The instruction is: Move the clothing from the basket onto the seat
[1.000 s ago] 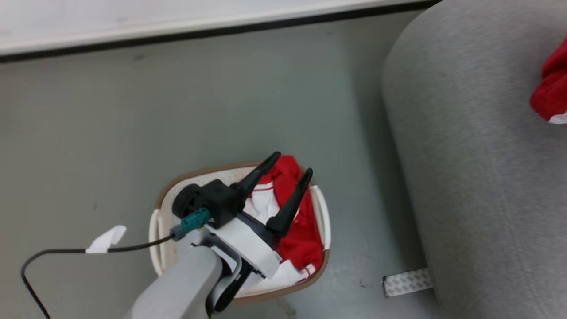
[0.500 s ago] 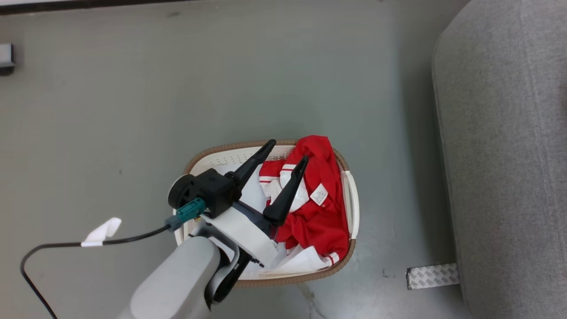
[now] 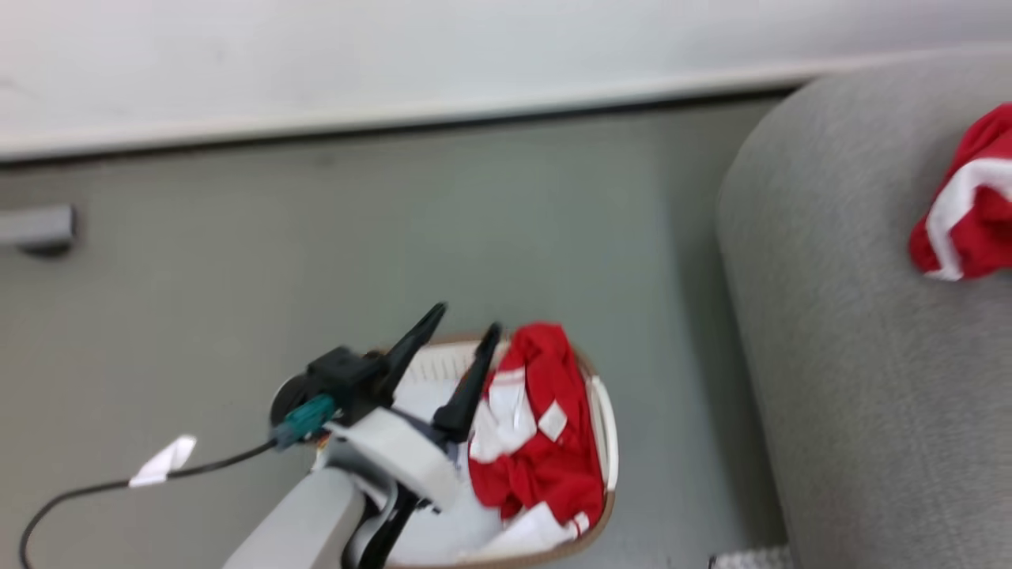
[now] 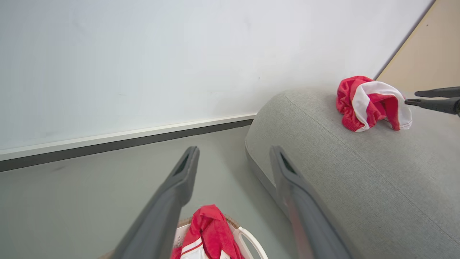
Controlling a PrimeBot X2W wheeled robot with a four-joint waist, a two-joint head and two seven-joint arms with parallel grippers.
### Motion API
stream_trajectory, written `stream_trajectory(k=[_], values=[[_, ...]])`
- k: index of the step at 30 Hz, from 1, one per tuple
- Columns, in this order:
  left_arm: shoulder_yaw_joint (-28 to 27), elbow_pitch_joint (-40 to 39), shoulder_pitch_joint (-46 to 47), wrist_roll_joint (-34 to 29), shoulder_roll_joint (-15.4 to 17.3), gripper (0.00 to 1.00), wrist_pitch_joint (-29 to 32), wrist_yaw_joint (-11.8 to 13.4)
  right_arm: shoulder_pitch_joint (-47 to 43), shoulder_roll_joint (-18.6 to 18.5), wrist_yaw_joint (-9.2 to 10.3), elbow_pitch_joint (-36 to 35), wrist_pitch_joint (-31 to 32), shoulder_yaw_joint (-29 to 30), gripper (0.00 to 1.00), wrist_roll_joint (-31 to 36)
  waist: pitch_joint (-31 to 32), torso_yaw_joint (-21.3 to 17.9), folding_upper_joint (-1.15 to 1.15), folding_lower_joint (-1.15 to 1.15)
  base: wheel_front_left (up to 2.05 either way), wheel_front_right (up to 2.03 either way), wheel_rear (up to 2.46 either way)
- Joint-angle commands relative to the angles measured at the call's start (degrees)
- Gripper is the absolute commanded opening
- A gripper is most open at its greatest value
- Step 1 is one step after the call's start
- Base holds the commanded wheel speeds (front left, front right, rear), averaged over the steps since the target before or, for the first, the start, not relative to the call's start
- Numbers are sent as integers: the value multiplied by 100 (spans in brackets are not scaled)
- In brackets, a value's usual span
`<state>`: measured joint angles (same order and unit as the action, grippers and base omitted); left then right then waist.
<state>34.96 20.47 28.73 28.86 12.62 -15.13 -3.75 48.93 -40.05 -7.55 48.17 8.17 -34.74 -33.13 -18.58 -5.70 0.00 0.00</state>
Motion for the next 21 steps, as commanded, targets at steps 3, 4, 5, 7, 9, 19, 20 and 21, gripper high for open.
stream_trajectory(k=[3,4,5,7,9,19,20,21], values=[[-200,41,-301,45,73,100,-1,62,-230,-270,12,-365,-92,-294,100,-314,828,-53,0,0,0,0,0],[-277,46,-382,53,87,100,-1,68,-265,-328,12,-491,-162,-368,100,-402,979,-46,0,0,0,0,0],[-347,31,-454,50,105,100,-2,96,-284,-401,13,-612,-222,-421,100,-481,1088,-38,0,0,0,0,0],[-500,5,-580,42,127,100,-2,141,-351,-482,12,-845,-379,-499,100,-598,1306,-3,0,0,0,0,0],[-634,-33,-703,35,156,100,-2,189,-420,-510,12,-1047,-547,-491,100,-744,1499,44,0,0,0,0,0],[-1447,-239,-1189,-53,303,100,-2,485,-1040,-33,12,-1626,-1751,523,100,-951,1945,362,0,0,0,0,0],[-1533,-269,-1236,-65,308,100,-1,496,-1166,73,12,-1643,-1893,706,100,-879,1954,396,0,0,0,0,0],[-1642,-301,-1287,-77,305,100,-2,518,-1297,219,12,-1662,-2021,935,100,-821,1961,421,0,0,0,0,0]])
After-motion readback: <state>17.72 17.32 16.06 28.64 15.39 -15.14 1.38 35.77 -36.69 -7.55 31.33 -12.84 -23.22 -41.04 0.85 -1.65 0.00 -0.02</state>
